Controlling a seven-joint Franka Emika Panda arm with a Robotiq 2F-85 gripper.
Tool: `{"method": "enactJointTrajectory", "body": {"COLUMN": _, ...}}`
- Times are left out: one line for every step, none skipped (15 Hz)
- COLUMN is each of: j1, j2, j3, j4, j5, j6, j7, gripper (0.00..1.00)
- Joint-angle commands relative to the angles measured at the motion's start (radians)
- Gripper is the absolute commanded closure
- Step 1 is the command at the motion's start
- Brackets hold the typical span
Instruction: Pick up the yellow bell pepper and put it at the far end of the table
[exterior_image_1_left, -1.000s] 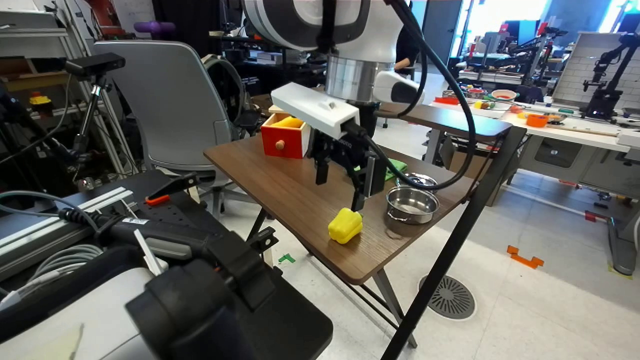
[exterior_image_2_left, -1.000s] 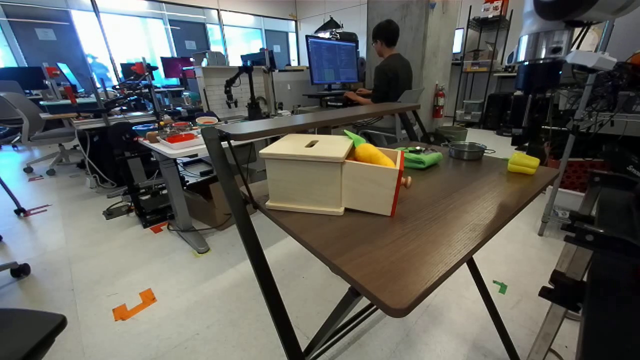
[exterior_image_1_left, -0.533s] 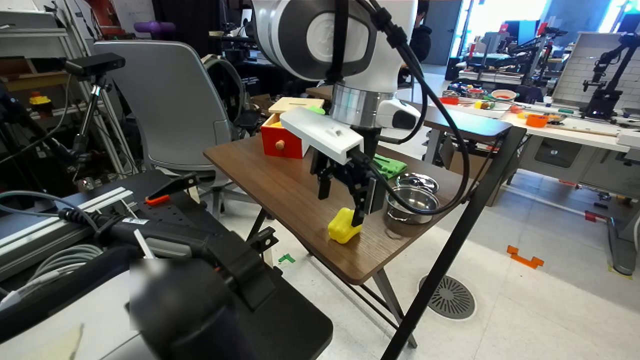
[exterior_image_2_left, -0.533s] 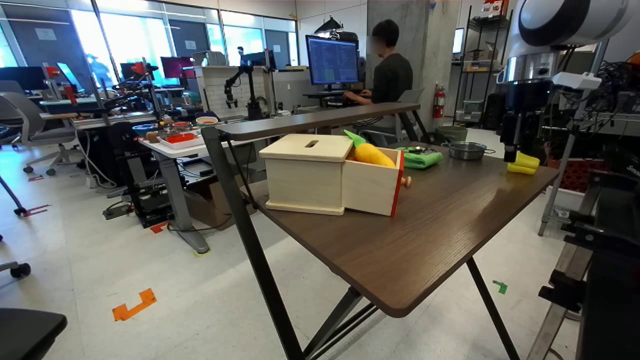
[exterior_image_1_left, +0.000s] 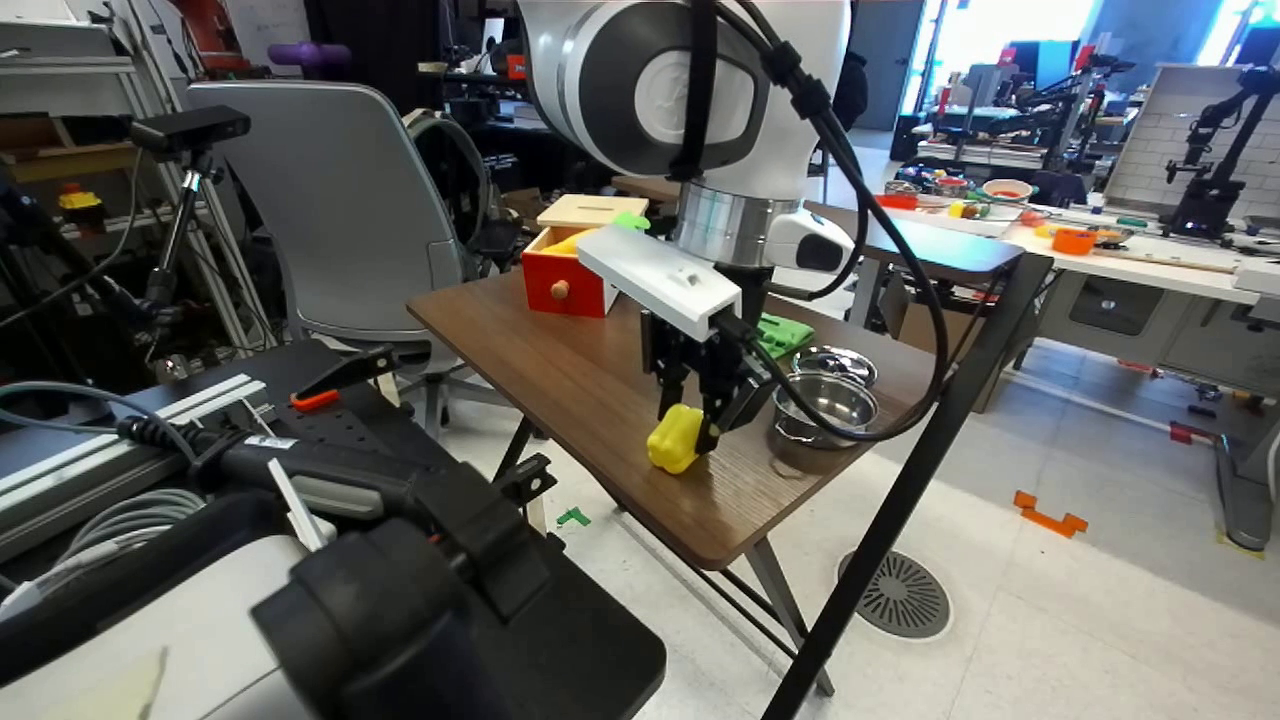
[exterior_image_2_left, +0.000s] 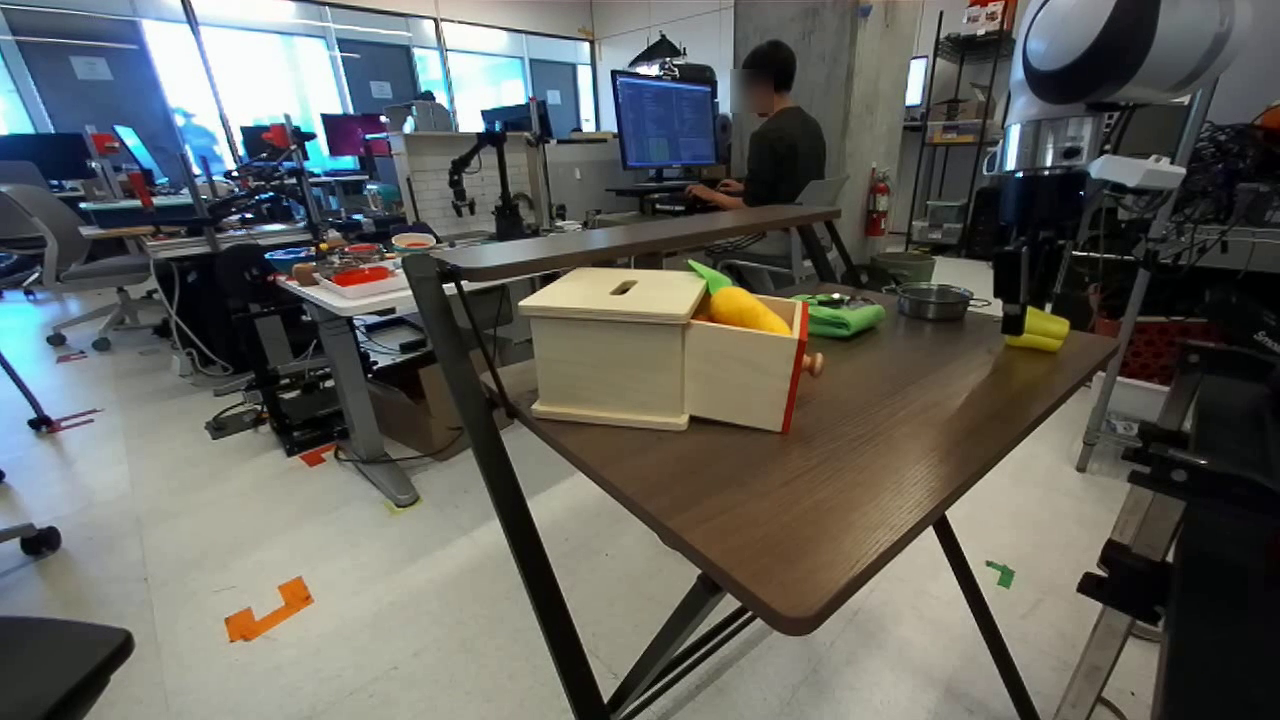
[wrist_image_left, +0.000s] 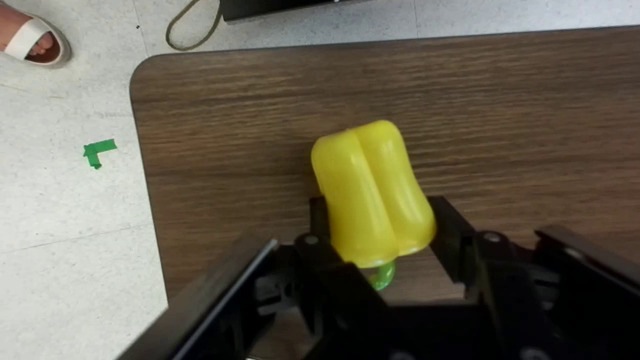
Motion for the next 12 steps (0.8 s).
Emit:
{"method": "enactJointTrajectory", "body": {"j1": -0.056, "j2": -0.020, "j3": 0.049, "j4": 0.026, "j5": 0.035, "j6": -0.063, "j7": -0.031, "gripper": 0.74}}
{"method": "enactJointTrajectory", "body": {"j1": -0.064, "j2": -0.040, "j3": 0.060, "j4": 0.023, "j5": 0.044, "j6": -0.072, "j7": -0.037, "gripper": 0.74}}
{"method": "enactJointTrajectory", "body": {"j1": -0.066, "j2": -0.056, "j3": 0.068, "j4": 0.024, "j5": 0.051, "j6": -0.069, "j7": -0.035, "gripper": 0.74}}
{"method": "enactJointTrajectory", "body": {"j1": -0.071, "j2": -0.073, "j3": 0.079, "j4": 0.034, "j5": 0.063, "j6": -0.082, "j7": -0.037, "gripper": 0.74}}
{"method": "enactJointTrajectory", "body": {"j1": -0.075, "j2": -0.083, "j3": 0.090, "j4": 0.048, "j5": 0.076, "j6": -0.091, "j7": -0.041, "gripper": 0.74}}
{"method": "enactJointTrajectory", "body": {"j1": -0.071, "j2": -0.095, "j3": 0.095, "j4": 0.062, "j5": 0.087, "j6": -0.088, "j7": -0.036, "gripper": 0.74}}
{"method": "enactJointTrajectory", "body": {"j1": -0.065, "j2": -0.101, "j3": 0.098, "j4": 0.079, "j5": 0.095, "j6": -0.084, "j7": -0.033, "gripper": 0.74}}
{"method": "enactJointTrajectory", "body": {"j1": -0.059, "j2": -0.103, "j3": 0.104, "j4": 0.101, "j5": 0.106, "j6": -0.083, "j7": -0.031, "gripper": 0.74}}
{"method": "enactJointTrajectory", "body": {"j1": -0.052, "j2": -0.102, "j3": 0.107, "j4": 0.122, "j5": 0.110, "j6": -0.075, "j7": -0.028, "gripper": 0.74}}
{"method": "enactJointTrajectory", "body": {"j1": -0.046, "j2": -0.098, "j3": 0.111, "j4": 0.141, "j5": 0.114, "j6": -0.069, "j7": -0.028, "gripper": 0.74}}
{"method": "enactJointTrajectory", "body": {"j1": -0.041, "j2": -0.088, "j3": 0.117, "j4": 0.167, "j5": 0.114, "j6": -0.071, "j7": -0.029, "gripper": 0.74}}
{"method": "enactJointTrajectory", "body": {"j1": -0.035, "j2": -0.075, "j3": 0.124, "j4": 0.193, "j5": 0.114, "j6": -0.072, "j7": -0.029, "gripper": 0.74}}
